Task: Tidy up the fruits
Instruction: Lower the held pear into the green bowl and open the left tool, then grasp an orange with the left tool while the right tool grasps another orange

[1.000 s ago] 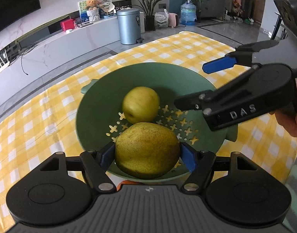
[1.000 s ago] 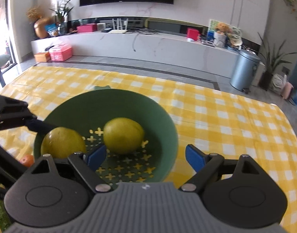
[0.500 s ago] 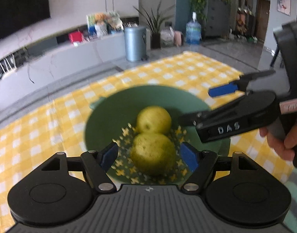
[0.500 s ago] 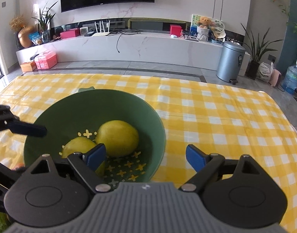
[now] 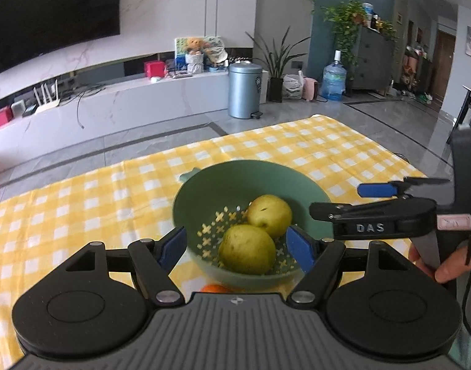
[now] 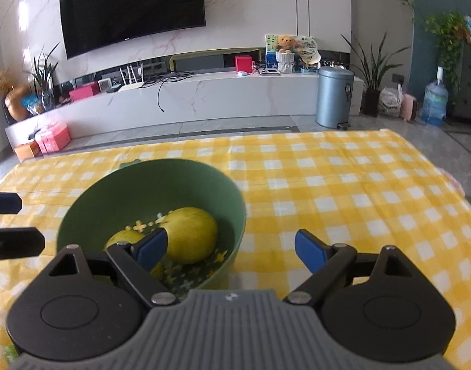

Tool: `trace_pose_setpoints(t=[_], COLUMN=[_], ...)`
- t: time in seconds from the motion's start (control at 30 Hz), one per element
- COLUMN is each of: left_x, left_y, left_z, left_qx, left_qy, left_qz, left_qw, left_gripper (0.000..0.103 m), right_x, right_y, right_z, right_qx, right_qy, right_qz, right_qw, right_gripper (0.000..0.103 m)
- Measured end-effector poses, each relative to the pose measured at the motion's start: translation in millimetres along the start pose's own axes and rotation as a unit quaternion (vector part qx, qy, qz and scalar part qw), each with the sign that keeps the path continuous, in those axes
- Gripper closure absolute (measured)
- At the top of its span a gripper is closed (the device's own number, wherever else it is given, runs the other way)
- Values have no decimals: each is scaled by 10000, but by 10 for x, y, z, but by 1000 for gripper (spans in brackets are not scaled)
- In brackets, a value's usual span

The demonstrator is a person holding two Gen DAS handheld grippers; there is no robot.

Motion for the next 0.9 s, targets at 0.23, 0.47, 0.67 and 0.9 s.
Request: trace_pose_setpoints(t=[0.23,0.47,0.67,0.9], left_x=[-108,-175,-222,-146], left_y=[-183,-412,-542,-675], left_z=[-113,-248,-319,-401], left_qx=[-309,-725,-951,-1264], left_qy=[32,29,154,3], left_qz=[-265,-543,-596,-522], left_qw=[9992,9959,9936,9906], left_gripper=[17,18,22,25], right_x=[-238,-420,-494,-371], right_y=[-172,-302,-457,-593], right_z=[-133,-205,-353,-615], right_qx=[113,301,310,-195], right_qy=[101,184,555,898], right_qz=[114,100,-95,-252], right_qw=[9998,9993,9979,9955], right_gripper=[15,15,15,21])
Point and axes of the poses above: each gripper's, at about its wrist camera, not at the fingertips, and x roughly the way its jaws point, z to its right, y to its top, the point moved 1 cm from there along x, roughly the way its jaws point, and after that the axes turned 14 degrees about y, right-handed, at the moved point
